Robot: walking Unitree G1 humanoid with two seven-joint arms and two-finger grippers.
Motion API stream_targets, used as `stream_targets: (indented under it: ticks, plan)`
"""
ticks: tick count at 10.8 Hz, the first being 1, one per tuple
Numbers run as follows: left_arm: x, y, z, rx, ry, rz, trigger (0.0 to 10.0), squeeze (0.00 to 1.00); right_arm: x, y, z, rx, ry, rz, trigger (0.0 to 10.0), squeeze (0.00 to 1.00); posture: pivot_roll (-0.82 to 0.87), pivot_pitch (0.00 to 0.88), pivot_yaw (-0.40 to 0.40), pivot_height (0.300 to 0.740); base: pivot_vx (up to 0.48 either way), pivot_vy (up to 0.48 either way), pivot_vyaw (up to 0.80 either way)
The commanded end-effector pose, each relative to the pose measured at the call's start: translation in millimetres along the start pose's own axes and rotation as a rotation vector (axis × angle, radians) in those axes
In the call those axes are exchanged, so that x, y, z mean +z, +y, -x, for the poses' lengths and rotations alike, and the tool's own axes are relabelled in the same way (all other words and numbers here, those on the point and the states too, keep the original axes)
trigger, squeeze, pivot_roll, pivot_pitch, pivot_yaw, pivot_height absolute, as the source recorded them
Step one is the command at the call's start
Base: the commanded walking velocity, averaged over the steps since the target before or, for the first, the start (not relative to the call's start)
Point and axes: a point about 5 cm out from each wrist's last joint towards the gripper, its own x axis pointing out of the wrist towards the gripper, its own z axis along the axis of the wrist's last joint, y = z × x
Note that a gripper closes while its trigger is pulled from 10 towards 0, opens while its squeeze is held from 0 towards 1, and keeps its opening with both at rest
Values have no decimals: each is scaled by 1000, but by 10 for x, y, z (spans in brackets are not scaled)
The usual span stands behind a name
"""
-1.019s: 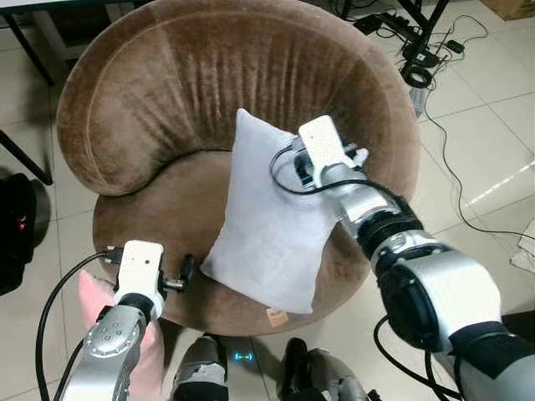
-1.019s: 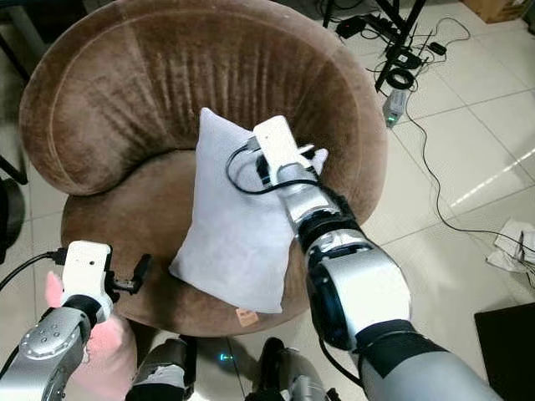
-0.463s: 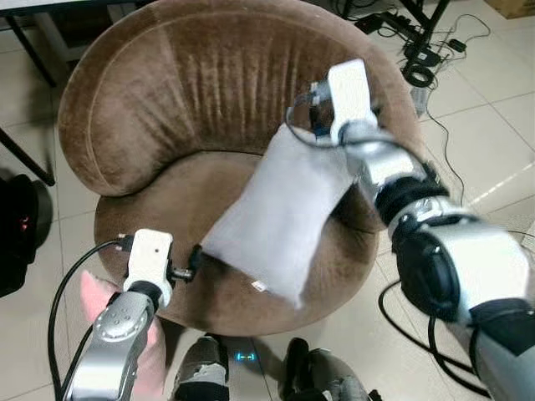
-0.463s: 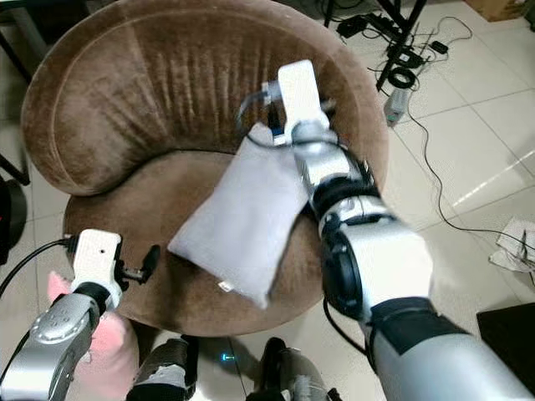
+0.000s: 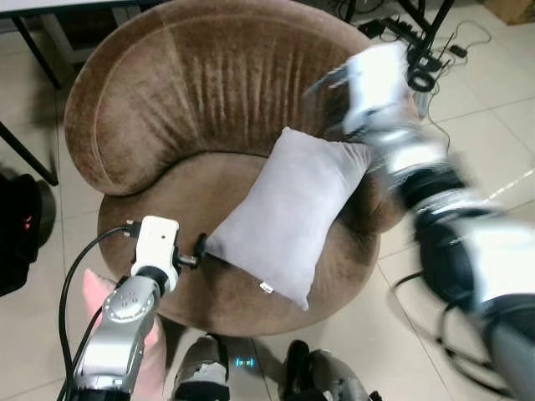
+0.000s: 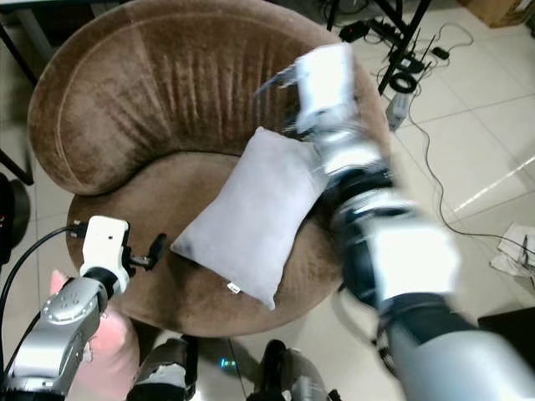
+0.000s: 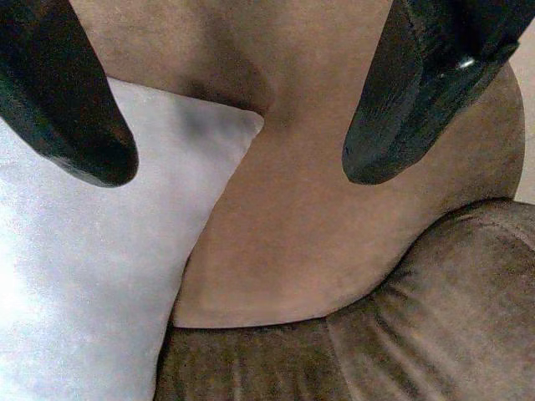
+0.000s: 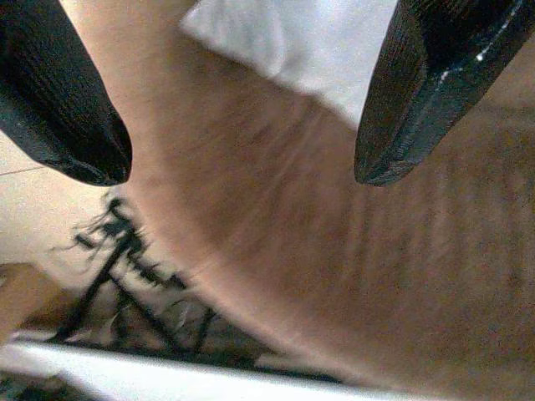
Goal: Move the pillow to the sofa from floor
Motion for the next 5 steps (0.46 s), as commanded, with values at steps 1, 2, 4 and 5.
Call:
stream_targets:
  ticks: [1, 2, 4, 5]
  plan:
    - [-64, -24, -3, -8, 21, -5, 10000, 0, 108, -127, -7, -22, -43, -29, 10000, 0, 327, 155, -78, 740, 0, 0, 0]
    - [-54, -43, -48, -13, 16, -8, 10000, 0, 18, -367, 18, -85, -32, -36, 10000, 0, 316, 152, -80, 740, 0, 0, 0]
    - [-30, -88, -127, -29, 1, -11, 10000, 0, -521, -587, 147, -169, 73, -76, 10000, 0, 267, 135, -72, 740, 0, 0, 0]
    - [-7, -125, -170, -39, -12, -2, 10000, 0, -826, -500, 226, -173, 145, -101, 10000, 0, 246, 122, -62, 740, 0, 0, 0]
